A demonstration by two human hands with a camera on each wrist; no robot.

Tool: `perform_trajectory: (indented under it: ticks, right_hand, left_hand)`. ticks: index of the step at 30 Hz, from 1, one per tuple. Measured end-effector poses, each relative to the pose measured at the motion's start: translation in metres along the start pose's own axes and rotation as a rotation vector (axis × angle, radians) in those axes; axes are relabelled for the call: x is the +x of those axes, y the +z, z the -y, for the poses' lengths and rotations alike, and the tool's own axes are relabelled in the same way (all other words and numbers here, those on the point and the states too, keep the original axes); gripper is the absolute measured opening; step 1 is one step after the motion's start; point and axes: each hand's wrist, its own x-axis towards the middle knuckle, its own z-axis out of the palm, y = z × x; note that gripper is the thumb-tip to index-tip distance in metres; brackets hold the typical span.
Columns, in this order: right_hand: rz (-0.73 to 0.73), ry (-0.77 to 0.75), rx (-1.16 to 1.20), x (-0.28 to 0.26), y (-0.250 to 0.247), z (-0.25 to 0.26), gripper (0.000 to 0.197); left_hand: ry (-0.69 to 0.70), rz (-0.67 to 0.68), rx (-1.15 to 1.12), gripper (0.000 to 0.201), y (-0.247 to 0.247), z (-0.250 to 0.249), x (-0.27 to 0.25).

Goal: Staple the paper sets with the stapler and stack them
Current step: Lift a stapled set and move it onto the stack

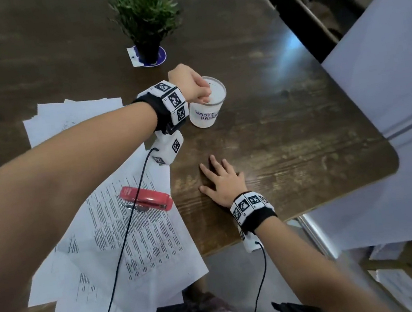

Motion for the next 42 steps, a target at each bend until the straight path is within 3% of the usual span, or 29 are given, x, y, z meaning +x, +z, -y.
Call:
perform_trajectory:
  ticks: [5, 8, 11, 17, 24, 28, 32, 37, 42]
  right_hand:
    - [-0.014, -0.019, -0.012, 0.002, 0.002, -0.003, 0.066]
    - [-0.018, -0.023, -0.008, 0.003, 0.003, -0.004, 0.066]
    - [-0.018, -0.027, -0.003, 0.002, 0.004, -0.004, 0.066]
    - [-0.028, -0.039, 0.008, 0.002, 0.002, -0.007, 0.066]
    - [0.019, -0.016, 0.068, 0.002, -0.023, 0.002, 0.058]
    - [-0.121, -0.143, 0.231, 0.001, -0.030, 0.039, 0.038]
    - [-0.140, -0.307, 0.322, -0.003, -0.026, 0.100, 0.036]
    - [-0.137, -0.330, 0.171, -0.001, -0.009, 0.146, 0.047]
    - [-0.149, -0.225, 0.238, 0.001, -0.003, 0.154, 0.037]
  left_hand:
    - [-0.004, -0.076, 0.032, 0.006, 0.008, -0.002, 0.022]
    - [-0.017, -0.018, 0.097, 0.016, 0.014, 0.000, 0.032]
    - [0.020, 0.043, 0.231, 0.022, 0.021, 0.001, 0.035]
    - [0.125, -0.027, 0.294, 0.018, 0.020, 0.007, 0.032]
    - [0.104, -0.247, 0.175, 0.012, -0.019, 0.070, -0.008]
    - [0.028, -0.287, 0.166, 0.010, -0.057, 0.118, -0.039]
    - [-0.116, -0.314, 0.187, 0.018, -0.094, 0.163, -0.072]
    - [-0.262, -0.213, 0.409, 0.029, -0.128, 0.214, -0.114]
    - [-0.279, -0.061, 0.635, 0.077, -0.138, 0.231, -0.145]
